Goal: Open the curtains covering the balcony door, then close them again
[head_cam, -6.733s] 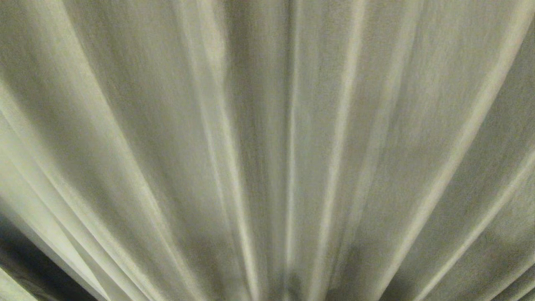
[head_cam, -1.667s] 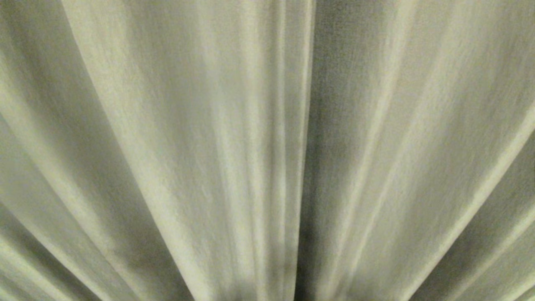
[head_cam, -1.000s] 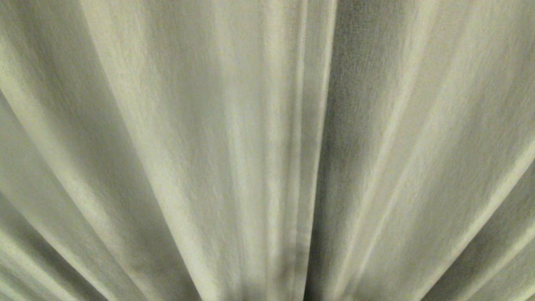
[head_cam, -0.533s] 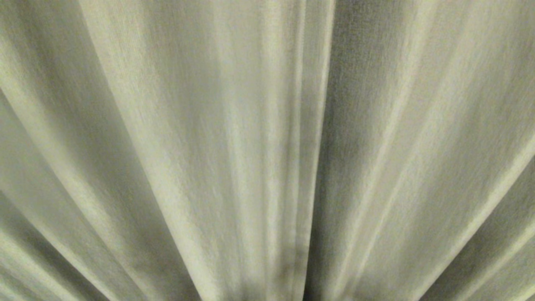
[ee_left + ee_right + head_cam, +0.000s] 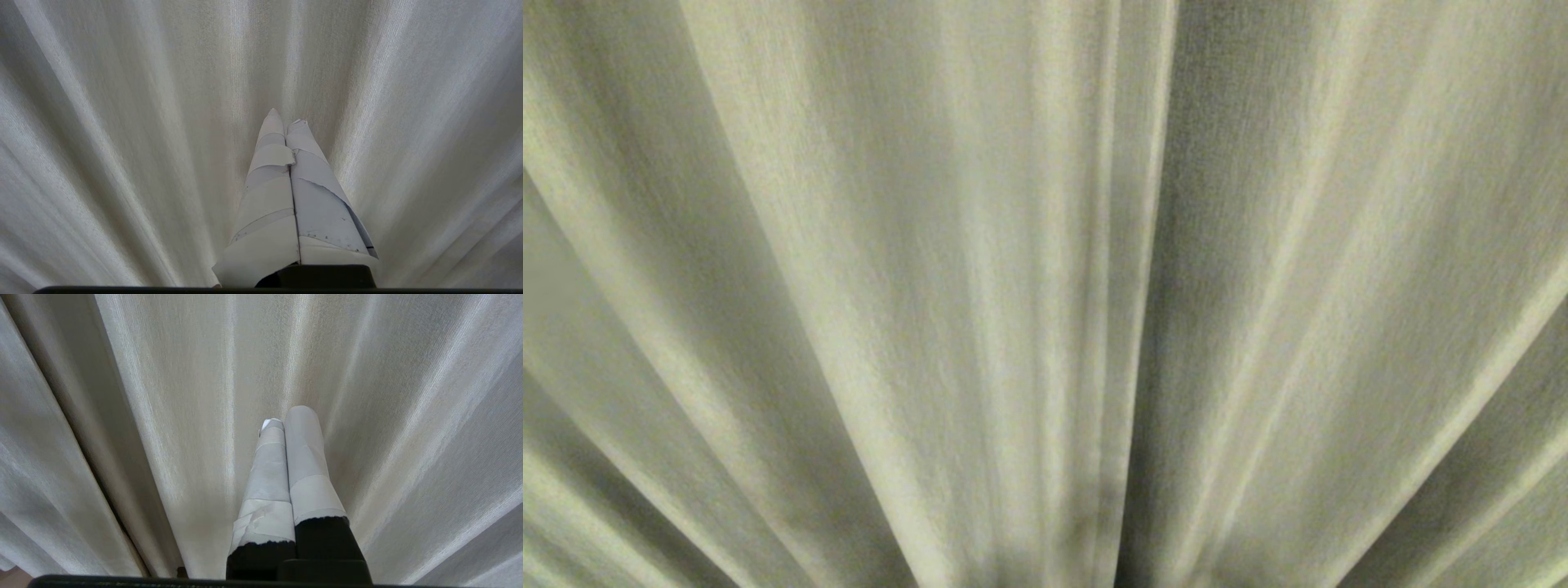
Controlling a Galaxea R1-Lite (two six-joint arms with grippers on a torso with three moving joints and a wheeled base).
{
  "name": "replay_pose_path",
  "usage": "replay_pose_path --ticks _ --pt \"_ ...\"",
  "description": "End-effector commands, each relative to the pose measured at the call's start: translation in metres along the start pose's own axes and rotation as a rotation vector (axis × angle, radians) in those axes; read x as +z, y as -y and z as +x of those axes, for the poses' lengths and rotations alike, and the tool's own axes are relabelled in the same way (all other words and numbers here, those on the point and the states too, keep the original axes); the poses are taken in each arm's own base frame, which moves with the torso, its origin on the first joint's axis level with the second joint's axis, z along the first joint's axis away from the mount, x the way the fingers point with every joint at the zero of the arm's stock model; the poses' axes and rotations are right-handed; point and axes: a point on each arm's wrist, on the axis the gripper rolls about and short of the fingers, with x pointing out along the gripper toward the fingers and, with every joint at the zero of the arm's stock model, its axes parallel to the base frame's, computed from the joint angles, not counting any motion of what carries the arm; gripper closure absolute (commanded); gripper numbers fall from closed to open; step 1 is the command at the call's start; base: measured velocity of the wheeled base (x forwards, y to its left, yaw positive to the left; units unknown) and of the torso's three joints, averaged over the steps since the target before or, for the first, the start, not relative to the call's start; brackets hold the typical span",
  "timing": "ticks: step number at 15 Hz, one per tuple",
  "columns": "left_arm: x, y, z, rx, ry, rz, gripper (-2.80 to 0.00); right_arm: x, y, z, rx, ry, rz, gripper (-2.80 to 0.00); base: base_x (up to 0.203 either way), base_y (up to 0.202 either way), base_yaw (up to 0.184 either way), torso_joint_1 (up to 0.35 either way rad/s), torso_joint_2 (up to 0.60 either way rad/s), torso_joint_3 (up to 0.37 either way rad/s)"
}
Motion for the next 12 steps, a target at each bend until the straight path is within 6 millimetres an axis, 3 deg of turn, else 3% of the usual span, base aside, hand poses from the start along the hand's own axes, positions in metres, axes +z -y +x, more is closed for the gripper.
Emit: replay_pose_path --ticks 1,12 --pt "0.0000 0.0000 0.0000 0.001 0.001 -0.001 0.00 0.0000 0.0000 0.0001 0.000 -0.002 0.002 0.00 0.000 0.000 0.000 0.000 0.00 0.000" --pt "0.0000 0.0000 0.0000 0.001 0.001 -0.001 0.00 -0.0001 0.0000 0.0001 0.001 -0.002 -0.003 0.00 0.000 0.000 0.000 0.000 0.00 0.000"
